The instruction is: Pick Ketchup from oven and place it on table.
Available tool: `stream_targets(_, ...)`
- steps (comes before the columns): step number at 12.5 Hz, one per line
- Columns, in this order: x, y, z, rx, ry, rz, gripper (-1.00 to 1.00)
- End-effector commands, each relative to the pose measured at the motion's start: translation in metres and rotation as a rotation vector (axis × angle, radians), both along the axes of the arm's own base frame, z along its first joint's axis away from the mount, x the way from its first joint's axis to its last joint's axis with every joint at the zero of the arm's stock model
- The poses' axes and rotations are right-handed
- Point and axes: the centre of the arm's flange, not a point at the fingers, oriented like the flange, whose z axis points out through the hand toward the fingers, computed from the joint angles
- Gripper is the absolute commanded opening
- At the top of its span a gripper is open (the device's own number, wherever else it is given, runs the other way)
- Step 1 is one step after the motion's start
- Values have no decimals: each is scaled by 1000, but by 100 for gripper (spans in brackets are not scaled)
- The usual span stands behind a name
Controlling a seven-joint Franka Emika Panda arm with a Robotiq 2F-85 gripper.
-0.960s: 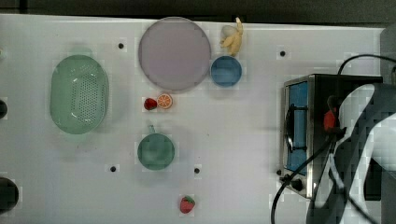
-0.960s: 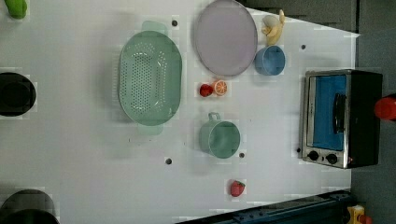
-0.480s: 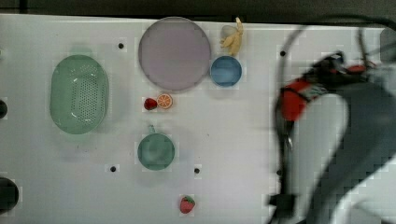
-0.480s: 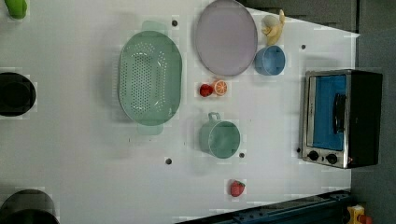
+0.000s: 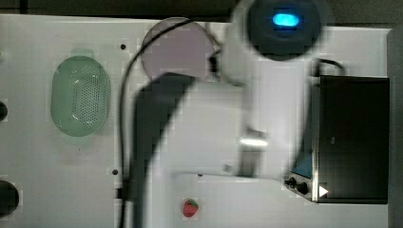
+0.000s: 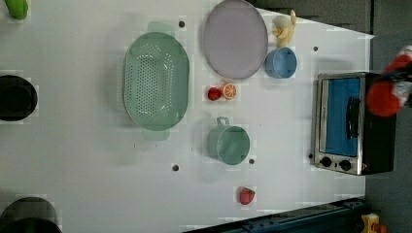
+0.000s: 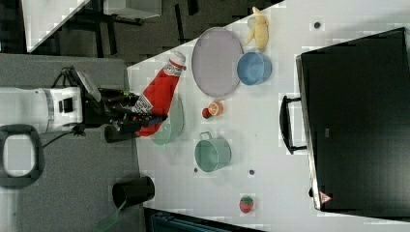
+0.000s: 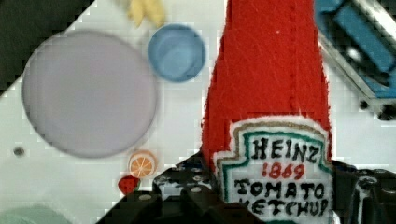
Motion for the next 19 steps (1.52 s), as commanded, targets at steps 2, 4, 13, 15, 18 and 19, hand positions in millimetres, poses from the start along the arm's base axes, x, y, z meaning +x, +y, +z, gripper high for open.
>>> stream_targets(2, -14, 17, -86, 11, 133, 38, 27)
stream_targets(4, -22, 16, -132, 7, 112, -6, 27)
stream_targets(13, -54, 15, -307, -9, 130, -25, 33)
stream_targets(15, -57, 15, -328, -12, 147, -27, 74)
stream_targets(18, -51, 14, -336, -17, 115, -26, 100)
stream_targets(19, -50, 14, -328, -15, 108, -28, 100)
